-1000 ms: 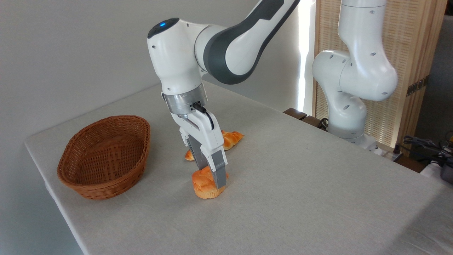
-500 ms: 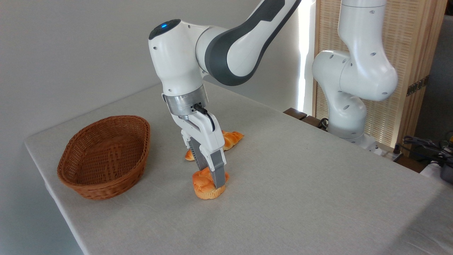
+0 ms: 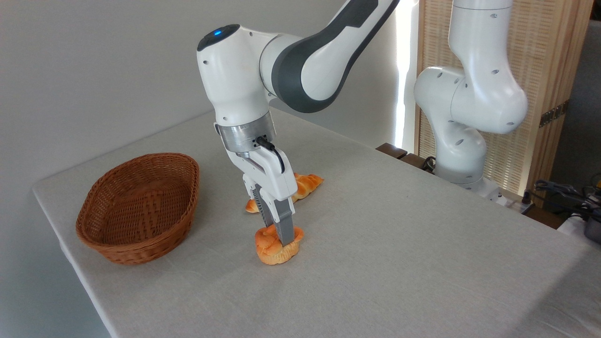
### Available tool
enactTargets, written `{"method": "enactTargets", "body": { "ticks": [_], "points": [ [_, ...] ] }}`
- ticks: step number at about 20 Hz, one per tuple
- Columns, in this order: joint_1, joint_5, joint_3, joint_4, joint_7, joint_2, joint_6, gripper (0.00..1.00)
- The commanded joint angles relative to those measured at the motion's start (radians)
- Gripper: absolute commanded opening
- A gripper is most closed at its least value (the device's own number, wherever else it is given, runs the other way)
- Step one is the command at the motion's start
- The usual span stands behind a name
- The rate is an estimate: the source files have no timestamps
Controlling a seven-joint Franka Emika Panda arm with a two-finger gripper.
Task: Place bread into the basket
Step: 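Lift the bun and carry it over the wicker basket, then lower the bun into the basket and open the gripper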
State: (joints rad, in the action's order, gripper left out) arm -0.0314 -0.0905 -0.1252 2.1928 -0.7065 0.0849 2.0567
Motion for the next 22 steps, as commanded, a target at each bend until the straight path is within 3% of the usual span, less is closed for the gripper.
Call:
{"method": "enactTargets", "body": {
  "ticks": [1,5,8,10,12,15,19,22],
  "points": [
    [-0.001,-0.015,0.009,-0.013,-0.004,0.006,0.013,0.28],
    [-0.004,0.006,-0.011,-0.148,0.004,0.006,-0.091,0.3],
    [-0.004,0.102,-0.04,-0.246,0.002,-0.019,-0.087,0.36],
    [-0.004,0.153,-0.073,-0.321,0.005,-0.072,-0.086,0.38],
    [-0.004,0.156,-0.102,-0.384,0.005,-0.135,-0.07,0.42],
    [-0.004,0.153,-0.168,-0.456,0.034,-0.243,0.066,0.42],
    [-0.004,0.143,-0.214,-0.459,0.059,-0.33,0.287,0.53],
    [-0.002,0.094,-0.226,-0.458,0.056,-0.35,0.303,0.86]
  ]
}}
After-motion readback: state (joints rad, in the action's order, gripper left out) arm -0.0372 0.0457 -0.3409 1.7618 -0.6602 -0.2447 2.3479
